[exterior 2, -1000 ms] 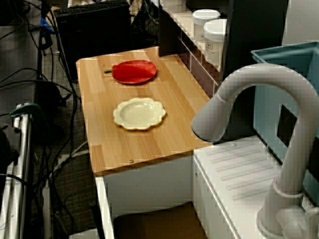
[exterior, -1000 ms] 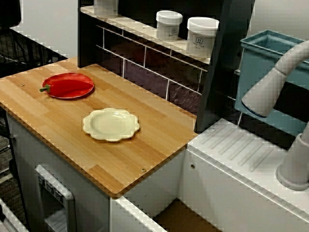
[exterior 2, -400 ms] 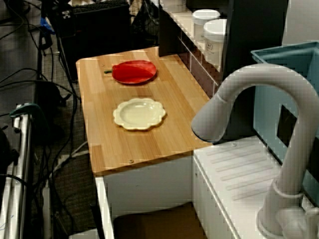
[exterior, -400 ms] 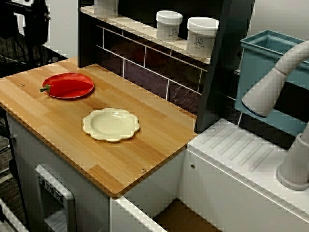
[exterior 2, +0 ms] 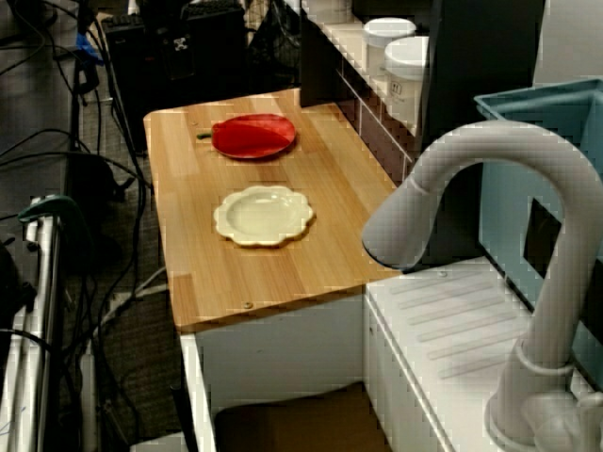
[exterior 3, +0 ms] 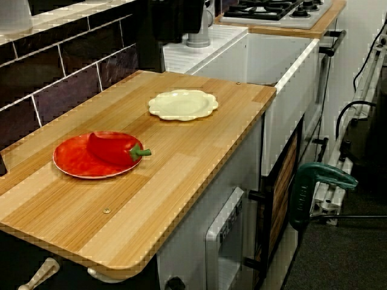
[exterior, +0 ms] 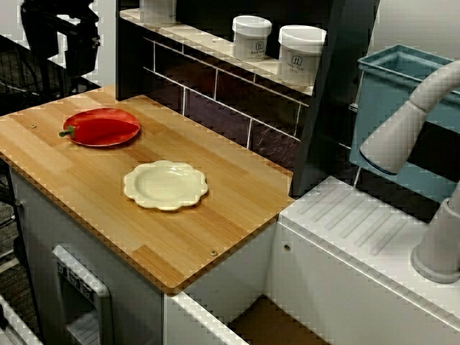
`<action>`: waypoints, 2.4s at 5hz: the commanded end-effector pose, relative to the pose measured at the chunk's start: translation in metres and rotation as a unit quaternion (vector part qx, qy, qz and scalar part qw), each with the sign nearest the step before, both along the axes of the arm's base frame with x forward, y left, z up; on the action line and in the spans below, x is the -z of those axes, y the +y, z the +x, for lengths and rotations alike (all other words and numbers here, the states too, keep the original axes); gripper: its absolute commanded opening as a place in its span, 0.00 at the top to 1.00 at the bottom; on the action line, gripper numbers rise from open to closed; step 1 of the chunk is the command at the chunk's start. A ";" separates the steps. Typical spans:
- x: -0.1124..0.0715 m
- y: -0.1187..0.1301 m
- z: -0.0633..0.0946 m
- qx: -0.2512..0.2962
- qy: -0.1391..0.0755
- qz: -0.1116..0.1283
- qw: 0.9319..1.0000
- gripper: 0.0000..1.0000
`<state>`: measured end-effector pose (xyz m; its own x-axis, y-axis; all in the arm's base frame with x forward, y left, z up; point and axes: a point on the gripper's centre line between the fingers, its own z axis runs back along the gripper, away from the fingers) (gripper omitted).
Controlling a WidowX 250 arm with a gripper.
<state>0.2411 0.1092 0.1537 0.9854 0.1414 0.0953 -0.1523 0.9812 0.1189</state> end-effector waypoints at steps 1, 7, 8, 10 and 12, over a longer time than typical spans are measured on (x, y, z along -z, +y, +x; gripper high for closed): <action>-0.008 0.033 0.019 0.027 -0.051 0.040 0.997 0.00; -0.005 0.061 0.016 0.011 -0.026 0.037 0.999 0.00; -0.005 0.061 0.016 0.011 -0.026 0.037 0.999 0.00; 0.058 0.055 0.049 0.033 0.009 0.027 0.999 0.00; 0.068 0.052 0.048 0.060 0.008 0.011 0.998 0.00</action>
